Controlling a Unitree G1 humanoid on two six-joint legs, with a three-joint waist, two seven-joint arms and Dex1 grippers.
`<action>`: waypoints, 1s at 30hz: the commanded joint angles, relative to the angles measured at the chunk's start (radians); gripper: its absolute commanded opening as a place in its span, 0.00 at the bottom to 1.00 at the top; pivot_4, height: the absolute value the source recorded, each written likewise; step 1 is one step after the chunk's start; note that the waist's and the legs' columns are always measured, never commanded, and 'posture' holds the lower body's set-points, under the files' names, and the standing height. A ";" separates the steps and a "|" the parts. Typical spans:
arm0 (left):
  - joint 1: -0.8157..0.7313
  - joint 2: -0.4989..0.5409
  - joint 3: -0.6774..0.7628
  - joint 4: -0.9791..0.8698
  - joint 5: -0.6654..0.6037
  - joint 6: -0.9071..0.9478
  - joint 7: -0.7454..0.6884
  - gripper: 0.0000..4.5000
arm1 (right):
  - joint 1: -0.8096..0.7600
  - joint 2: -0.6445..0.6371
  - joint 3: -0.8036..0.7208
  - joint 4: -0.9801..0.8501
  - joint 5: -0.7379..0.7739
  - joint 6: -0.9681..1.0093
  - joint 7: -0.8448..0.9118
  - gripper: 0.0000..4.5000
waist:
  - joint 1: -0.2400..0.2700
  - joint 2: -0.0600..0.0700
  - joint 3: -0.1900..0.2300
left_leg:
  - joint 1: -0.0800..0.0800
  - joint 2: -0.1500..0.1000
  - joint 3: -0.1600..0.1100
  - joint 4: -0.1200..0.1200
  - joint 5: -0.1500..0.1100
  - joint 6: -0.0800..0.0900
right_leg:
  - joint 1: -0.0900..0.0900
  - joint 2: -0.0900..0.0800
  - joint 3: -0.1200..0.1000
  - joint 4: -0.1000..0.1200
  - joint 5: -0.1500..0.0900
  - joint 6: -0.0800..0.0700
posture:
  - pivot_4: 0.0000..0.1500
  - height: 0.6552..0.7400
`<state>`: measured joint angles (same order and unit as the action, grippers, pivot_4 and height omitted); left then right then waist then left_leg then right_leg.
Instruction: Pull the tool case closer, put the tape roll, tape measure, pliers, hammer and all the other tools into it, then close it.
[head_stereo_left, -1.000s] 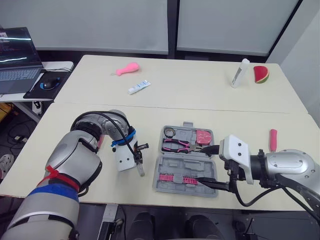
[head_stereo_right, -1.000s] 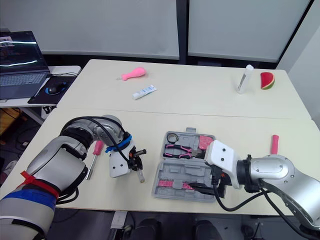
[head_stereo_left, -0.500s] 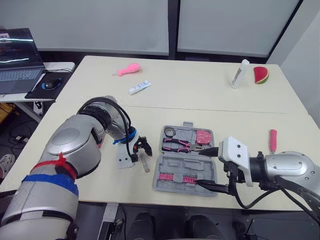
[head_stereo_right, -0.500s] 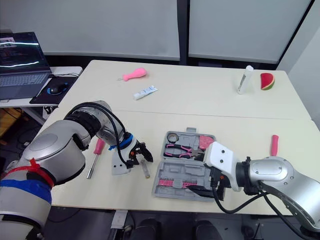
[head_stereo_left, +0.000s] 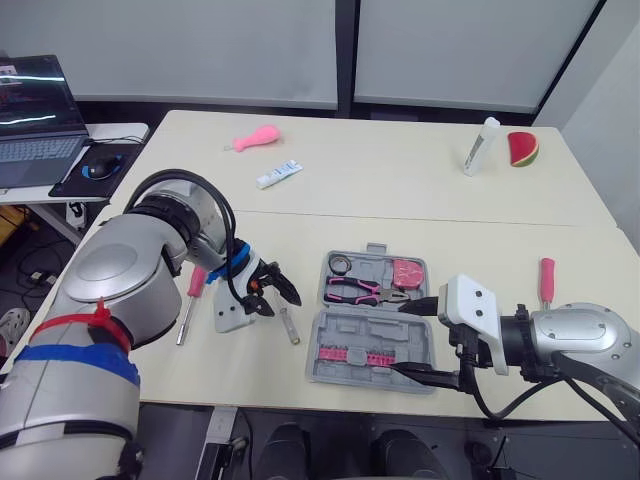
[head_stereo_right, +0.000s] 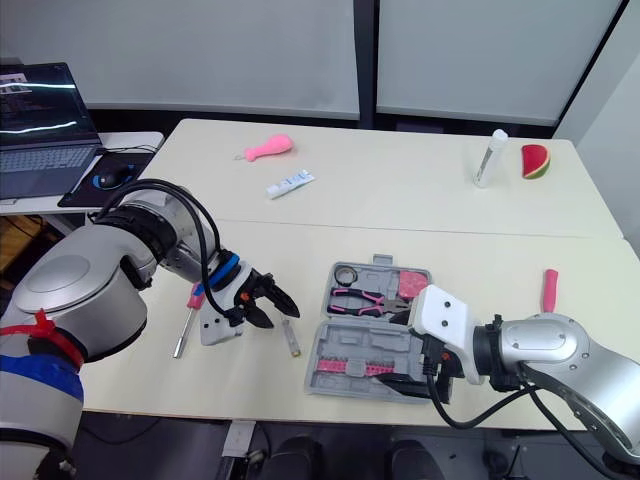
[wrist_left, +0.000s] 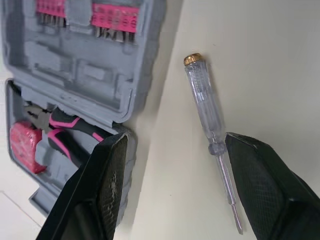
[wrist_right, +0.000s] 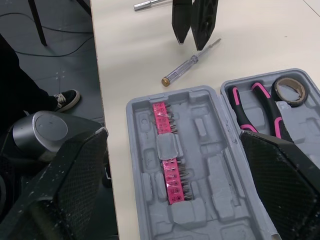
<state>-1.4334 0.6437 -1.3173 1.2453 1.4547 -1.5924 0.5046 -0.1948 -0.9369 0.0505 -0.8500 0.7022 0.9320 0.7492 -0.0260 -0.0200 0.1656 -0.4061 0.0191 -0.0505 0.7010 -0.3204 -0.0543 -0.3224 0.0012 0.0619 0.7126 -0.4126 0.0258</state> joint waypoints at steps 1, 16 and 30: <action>0.003 0.021 0.075 0.106 -0.142 -0.022 -0.112 0.71 | 0.008 -0.007 -0.021 -0.019 0.008 -0.018 0.008 1.00 | 0.000 0.000 0.000 | 0.000 -0.001 0.000 0.000 0.000 0.000 | 0.000 0.000 0.000 0.000 0.000 0.000 | 1.00 1.00; 0.139 -0.008 0.781 0.555 -0.633 -0.020 -1.064 0.99 | -0.002 -0.006 -0.007 -0.005 -0.010 -0.029 0.014 1.00 | -0.006 0.000 0.000 | -0.002 -0.006 -0.002 0.000 0.004 0.002 | -0.005 -0.008 -0.020 0.003 0.000 0.001 | 1.00 1.00; 0.189 0.044 1.217 0.556 -0.701 0.019 -1.641 0.99 | -0.049 -0.004 0.054 0.044 -0.082 -0.066 0.031 1.00 | -0.012 0.000 -0.001 | -0.002 -0.006 -0.003 0.003 0.004 0.003 | -0.006 -0.010 -0.024 0.007 0.000 0.001 | 1.00 1.00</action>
<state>-1.2565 0.6705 -0.1001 1.8510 0.7642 -1.5485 -1.1115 -0.2312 -0.9388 0.1080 -0.7941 0.6271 0.8839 0.7706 -0.0385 -0.0197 0.1650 -0.4080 0.0128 -0.0536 0.7041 -0.3163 -0.0514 -0.3279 -0.0094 0.0378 0.7200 -0.4128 0.0263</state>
